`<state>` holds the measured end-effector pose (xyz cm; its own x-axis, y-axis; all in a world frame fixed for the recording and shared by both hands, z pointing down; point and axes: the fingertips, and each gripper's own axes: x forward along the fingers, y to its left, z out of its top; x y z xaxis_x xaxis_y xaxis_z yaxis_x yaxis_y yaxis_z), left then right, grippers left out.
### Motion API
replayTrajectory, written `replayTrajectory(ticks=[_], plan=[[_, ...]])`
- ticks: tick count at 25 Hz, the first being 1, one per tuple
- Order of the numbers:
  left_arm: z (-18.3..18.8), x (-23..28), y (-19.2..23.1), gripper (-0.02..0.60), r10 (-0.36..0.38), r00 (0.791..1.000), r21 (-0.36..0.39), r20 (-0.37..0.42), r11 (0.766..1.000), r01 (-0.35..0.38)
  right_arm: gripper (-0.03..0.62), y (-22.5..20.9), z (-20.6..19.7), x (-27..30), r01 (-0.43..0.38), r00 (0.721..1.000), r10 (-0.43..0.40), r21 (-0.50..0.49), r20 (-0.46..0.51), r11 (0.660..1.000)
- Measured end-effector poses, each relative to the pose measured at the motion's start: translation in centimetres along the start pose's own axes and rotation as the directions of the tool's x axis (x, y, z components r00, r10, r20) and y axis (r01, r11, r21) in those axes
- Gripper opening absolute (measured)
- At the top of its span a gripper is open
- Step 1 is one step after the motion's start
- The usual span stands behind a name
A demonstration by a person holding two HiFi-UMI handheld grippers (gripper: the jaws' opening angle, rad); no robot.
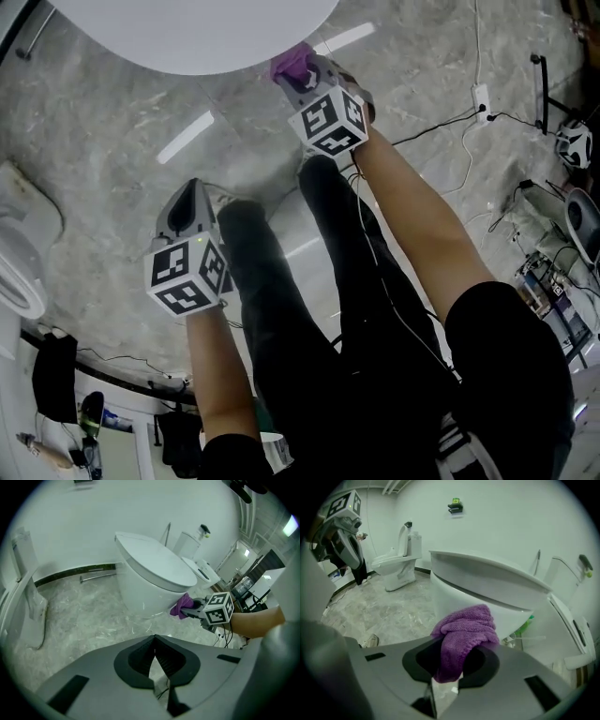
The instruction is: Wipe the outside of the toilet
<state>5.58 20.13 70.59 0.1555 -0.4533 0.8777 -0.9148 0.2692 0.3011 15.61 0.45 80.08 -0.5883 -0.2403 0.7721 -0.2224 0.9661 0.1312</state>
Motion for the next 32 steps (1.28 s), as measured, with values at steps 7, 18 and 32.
replayTrajectory(ticks=[7,18,32], plan=[[-1.0,-1.8,5.7,0.008,-0.024,1.0,0.001,0.006,1.0,0.024,0.083,4.7,3.4,1.7,0.021,0.999,-0.021,0.009,-0.031,1.0],[-5.9,-5.3,14.0,0.008,-0.05,0.998,0.004,-0.03,0.999,0.05,0.083,10.1,8.5,6.0,0.08,0.995,-0.071,0.144,-0.066,0.986],[-2.7,-9.2,22.6,0.008,-0.033,0.998,-0.166,0.046,0.985,0.04,0.083,11.6,15.7,9.8,0.175,0.984,-0.16,0.363,-0.072,0.915]])
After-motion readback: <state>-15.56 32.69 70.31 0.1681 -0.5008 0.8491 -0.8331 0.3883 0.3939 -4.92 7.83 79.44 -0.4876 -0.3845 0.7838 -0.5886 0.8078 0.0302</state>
